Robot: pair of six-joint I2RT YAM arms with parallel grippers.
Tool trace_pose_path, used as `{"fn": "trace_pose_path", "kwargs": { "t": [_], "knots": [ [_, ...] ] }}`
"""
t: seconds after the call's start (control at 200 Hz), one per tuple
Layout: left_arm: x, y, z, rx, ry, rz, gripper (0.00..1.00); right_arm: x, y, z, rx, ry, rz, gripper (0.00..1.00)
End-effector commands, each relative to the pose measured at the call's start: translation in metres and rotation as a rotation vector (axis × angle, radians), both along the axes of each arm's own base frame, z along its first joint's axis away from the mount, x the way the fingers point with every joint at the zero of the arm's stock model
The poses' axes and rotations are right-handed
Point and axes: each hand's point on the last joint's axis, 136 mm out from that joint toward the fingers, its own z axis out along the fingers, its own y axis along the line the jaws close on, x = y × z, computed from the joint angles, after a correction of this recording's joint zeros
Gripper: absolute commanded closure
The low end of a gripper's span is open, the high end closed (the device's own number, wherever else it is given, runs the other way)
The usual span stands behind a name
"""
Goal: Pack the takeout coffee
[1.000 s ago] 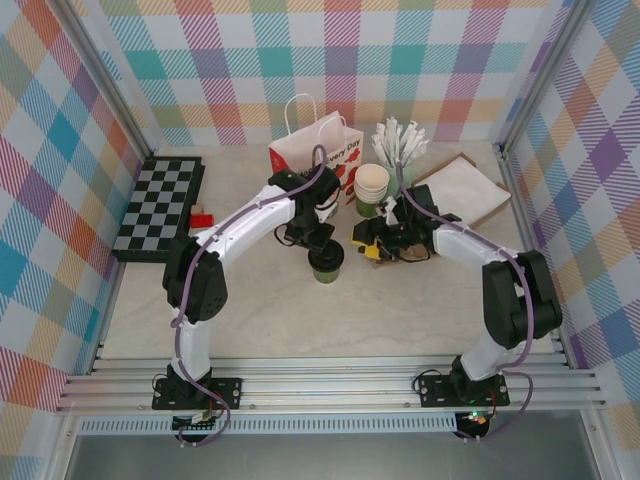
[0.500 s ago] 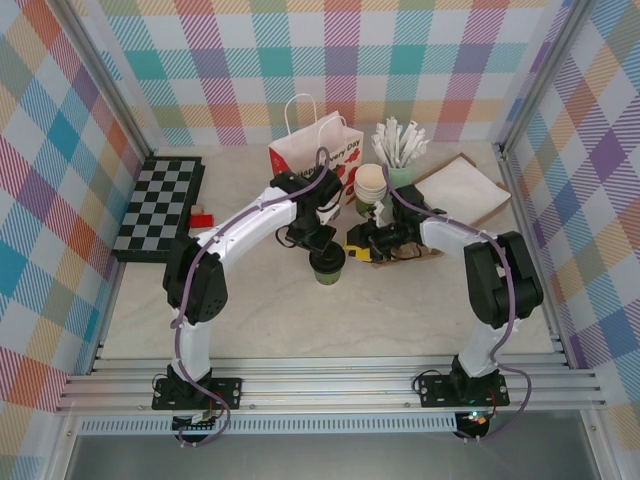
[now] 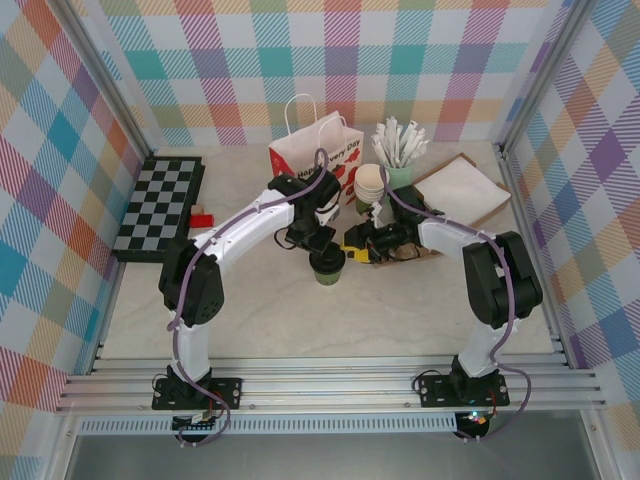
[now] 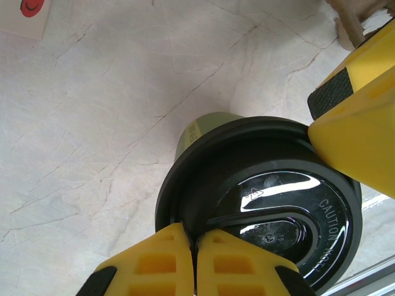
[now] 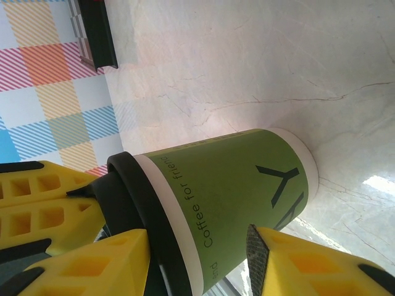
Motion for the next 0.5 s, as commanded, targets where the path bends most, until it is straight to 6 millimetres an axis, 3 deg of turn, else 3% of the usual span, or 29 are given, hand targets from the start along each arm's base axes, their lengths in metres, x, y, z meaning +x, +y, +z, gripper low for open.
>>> {"fn": "trace_pose_path", "kwargs": {
  "t": [0.0, 0.155, 0.265, 0.355, 0.415, 0.495],
  "knots": [
    [-0.016, -0.002, -0.033, 0.021, 0.099, -0.002, 1.00, -0.010, 0.009, -0.015, -0.019, 0.035, 0.039, 0.53],
    [-0.037, 0.006, -0.067, 0.030, 0.191, 0.039, 1.00, -0.027, -0.002, -0.059, -0.125, 0.122, 0.013, 0.56],
    [-0.058, 0.023, -0.093, 0.088, 0.262, 0.077, 1.00, -0.035, -0.010, -0.071, -0.165, 0.141, -0.002, 0.56],
    [-0.059, 0.032, -0.093, 0.135, 0.269, 0.101, 1.00, -0.028, -0.008, -0.056, -0.152, 0.107, -0.002, 0.55],
    [-0.046, 0.032, -0.075, 0.136, 0.226, 0.126, 1.00, -0.016, -0.003, -0.034, -0.125, 0.056, -0.009, 0.53],
    [-0.021, 0.029, -0.036, 0.122, 0.125, 0.177, 1.00, 0.005, 0.001, 0.004, -0.105, -0.048, -0.048, 0.46]
  ]
}}
